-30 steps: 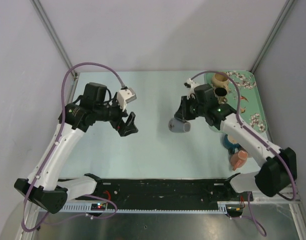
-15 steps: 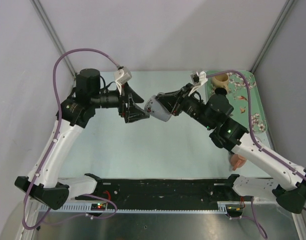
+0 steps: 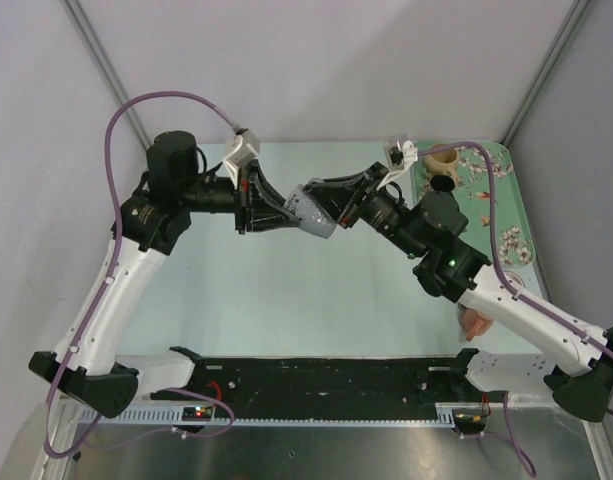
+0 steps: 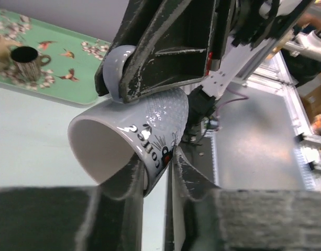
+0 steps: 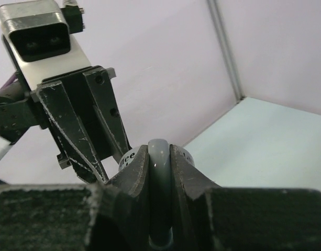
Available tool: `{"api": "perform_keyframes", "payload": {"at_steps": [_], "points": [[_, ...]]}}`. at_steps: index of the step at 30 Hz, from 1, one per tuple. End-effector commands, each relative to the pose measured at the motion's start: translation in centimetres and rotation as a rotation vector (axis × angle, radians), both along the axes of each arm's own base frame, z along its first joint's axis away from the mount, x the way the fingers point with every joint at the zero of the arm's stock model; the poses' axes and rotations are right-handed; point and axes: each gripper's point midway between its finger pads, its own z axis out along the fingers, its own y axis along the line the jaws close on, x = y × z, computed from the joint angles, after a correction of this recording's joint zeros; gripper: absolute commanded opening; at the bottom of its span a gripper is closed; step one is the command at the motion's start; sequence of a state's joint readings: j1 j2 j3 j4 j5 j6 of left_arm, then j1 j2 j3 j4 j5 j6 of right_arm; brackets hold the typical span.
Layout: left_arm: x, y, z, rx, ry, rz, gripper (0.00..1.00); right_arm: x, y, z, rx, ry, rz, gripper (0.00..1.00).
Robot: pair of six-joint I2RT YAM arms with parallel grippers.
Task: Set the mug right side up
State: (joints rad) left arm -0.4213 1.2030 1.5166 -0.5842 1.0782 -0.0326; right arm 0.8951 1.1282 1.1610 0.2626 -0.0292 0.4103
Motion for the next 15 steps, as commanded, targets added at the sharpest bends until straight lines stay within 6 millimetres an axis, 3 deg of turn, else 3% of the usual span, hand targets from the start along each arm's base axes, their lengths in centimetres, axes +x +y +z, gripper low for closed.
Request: {"api": "perform_keyframes", "payload": {"at_steps": [1,4,7,9,11,15], "points": [[-1.1,-0.7,0.6,-0.019,-0.007,-0.061,0.08,-0.5,0.0,4.0,0.13,-0.089,0.009,0.0],[0.3,-0.3,0.8,-0.01,-0.035,0.008,0.01,-0.8,0.4,2.7,0.046,-0.125,0.049,0.0],[2.2,0.6,-0.1,0.022,-0.071,0.097,0.0,0.1,-0.9,0.1,-0.108,-0.139,0.015,0.34],[3.3,1.2,-1.4,0.075,-0.106,0.148,0.0,0.4,-2.2,-1.6,-0.198,-0.131,0.01,0.47],[3.8,1.6,-2.5,0.12,-0.136,0.162,0.0,0.3,-3.1,-2.9,-0.264,-0.123,0.05,0.57],[4.6,2.4,-4.9,0.221,-0.21,0.174,0.0,-0.3,-4.3,-6.2,-0.385,-0.083,0.158,0.63]]}}
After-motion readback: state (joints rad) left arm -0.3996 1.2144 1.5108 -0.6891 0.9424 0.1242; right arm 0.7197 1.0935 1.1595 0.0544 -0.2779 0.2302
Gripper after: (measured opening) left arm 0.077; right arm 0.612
